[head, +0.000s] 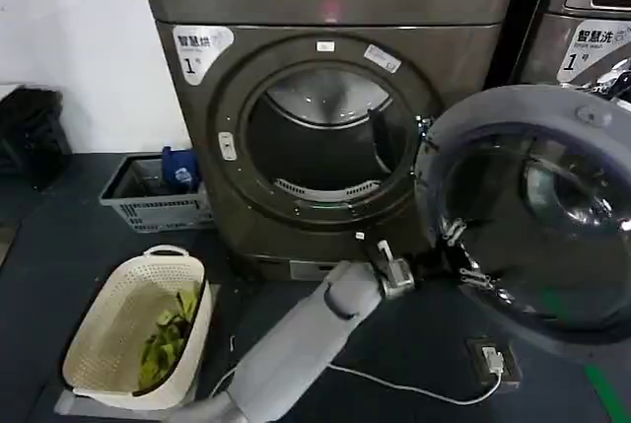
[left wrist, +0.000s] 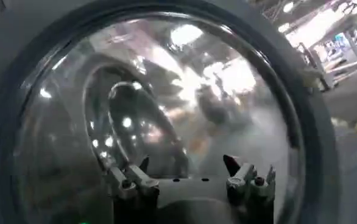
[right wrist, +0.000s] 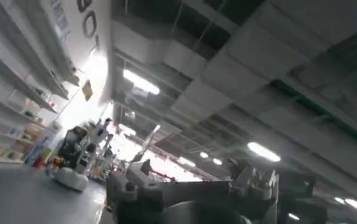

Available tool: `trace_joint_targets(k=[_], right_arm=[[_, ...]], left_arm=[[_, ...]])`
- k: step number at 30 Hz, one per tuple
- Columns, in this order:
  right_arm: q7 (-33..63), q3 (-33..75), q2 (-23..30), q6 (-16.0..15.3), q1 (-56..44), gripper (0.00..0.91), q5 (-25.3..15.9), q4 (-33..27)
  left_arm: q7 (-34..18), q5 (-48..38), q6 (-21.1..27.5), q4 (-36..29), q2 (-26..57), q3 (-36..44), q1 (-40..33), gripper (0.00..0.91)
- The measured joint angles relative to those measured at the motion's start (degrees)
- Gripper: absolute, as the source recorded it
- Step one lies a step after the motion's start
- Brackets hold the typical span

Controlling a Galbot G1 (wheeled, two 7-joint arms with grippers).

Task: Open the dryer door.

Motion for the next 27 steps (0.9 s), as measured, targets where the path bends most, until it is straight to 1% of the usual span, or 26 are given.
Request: trace_joint_targets(k=[6,12,18,21,27], right_arm=[[-0.17,-0.52,0.44,0.67,0.14,0.907,-0.35,0.01],[-1.24,-0.55,0.43,-0.01,0.19,0.907,-1.46,0.43],[-2.17,-0.71,-0.53,-1.1,0.77,0.907,-1.48,0.47],[-2.65,-1.21,-0.58,-2.17,1.38,0.907,-1.41,0.88],[-3.1,-2.57,-0.47,-1.91,1.84,0.907,-1.15,1.4]], left_arm=[[-1.93,1.45,1.64,3.69,0.0,-0.69,-1.03,0.907],[-1.4,1.21,2.18,3.83,0.01,-0.39,-0.55,0.907],[0.36,0.48,3.21,0.47,0.01,0.63,1.51,0.907],[1.54,-0.51,3.3,-2.39,0.01,1.14,3.17,0.907],[2.08,-0.76,4.34,-10.11,0.01,1.12,7.46,0.907]])
